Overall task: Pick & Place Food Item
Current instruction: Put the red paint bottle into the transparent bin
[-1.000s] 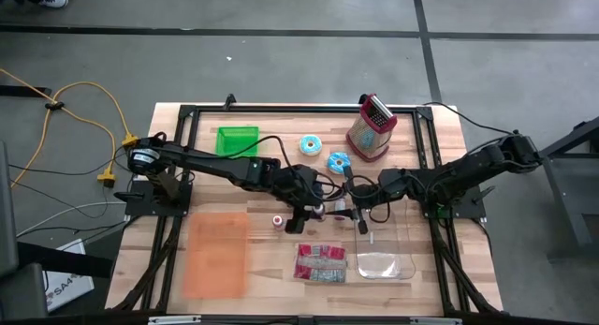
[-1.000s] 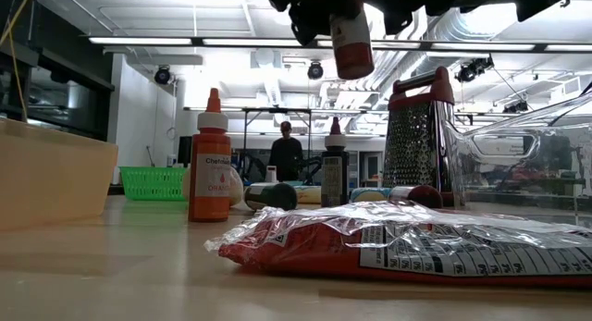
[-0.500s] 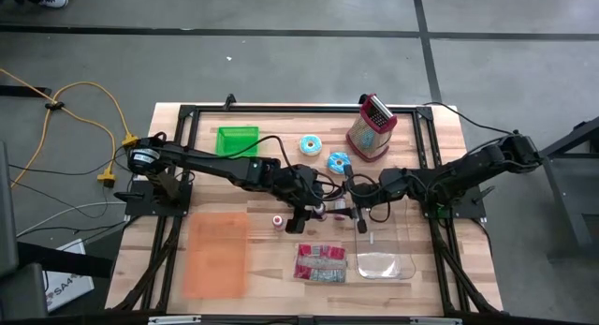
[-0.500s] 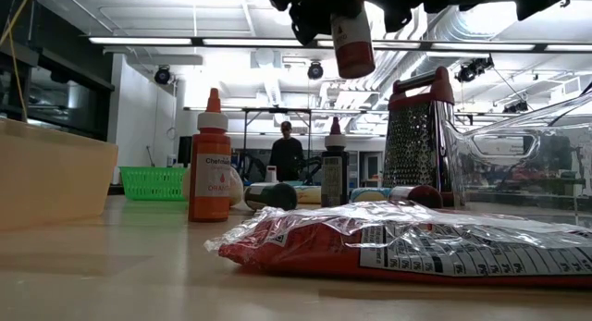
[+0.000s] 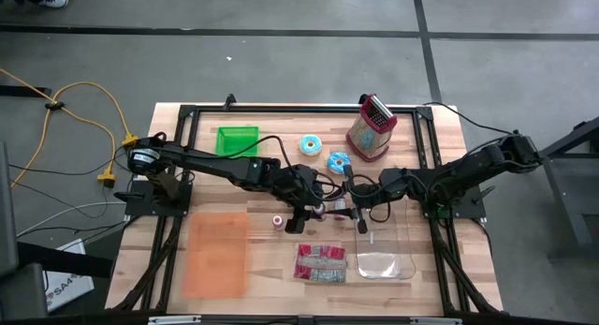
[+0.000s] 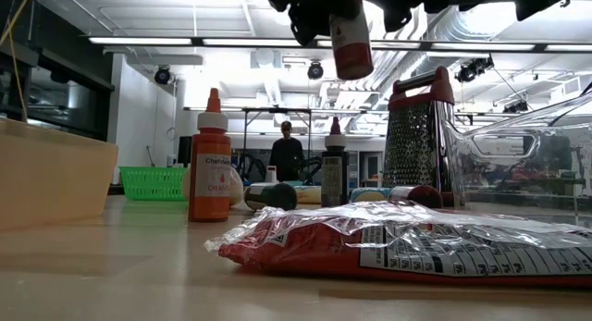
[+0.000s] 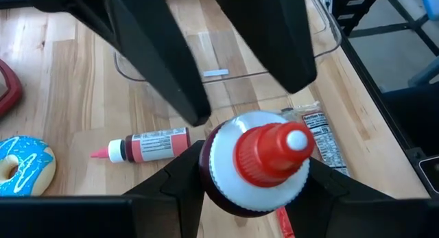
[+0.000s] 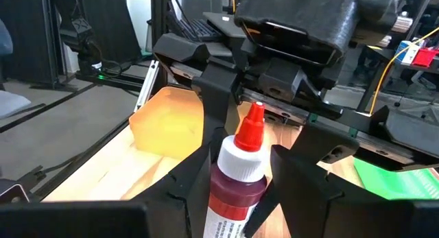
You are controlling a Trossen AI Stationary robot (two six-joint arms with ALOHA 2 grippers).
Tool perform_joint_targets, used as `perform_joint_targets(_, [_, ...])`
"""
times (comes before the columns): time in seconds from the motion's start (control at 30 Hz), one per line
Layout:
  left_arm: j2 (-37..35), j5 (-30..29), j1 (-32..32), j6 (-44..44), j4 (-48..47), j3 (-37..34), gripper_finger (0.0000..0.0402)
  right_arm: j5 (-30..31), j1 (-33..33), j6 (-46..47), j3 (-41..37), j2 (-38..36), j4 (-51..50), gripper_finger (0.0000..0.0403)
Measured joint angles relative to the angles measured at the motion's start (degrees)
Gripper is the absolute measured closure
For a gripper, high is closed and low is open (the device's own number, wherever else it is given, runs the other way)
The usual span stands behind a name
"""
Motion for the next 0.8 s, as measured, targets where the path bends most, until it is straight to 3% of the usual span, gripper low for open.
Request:
perform_joint_targets(0.23, [0.02, 0.02, 0.0, 0.0, 0.0, 0.0, 0.0247, -0.77, 0.0, -0.05, 0.0, 0.0, -0.34, 0.0256])
perform_joint_targets(0.53, [0.04, 0.02, 0.0, 0.02, 0.02, 0.0, 0.0247, 0.85, 0.01, -0.94, 0.0, 0.0, -0.34, 0.0199])
perform_joint_targets(0.8, [0.04, -0.85, 0.0, 0.03, 0.07, 0.0, 0.0247, 1.76, 0.01, -0.94, 0.0, 0.0, 0.0, 0.02])
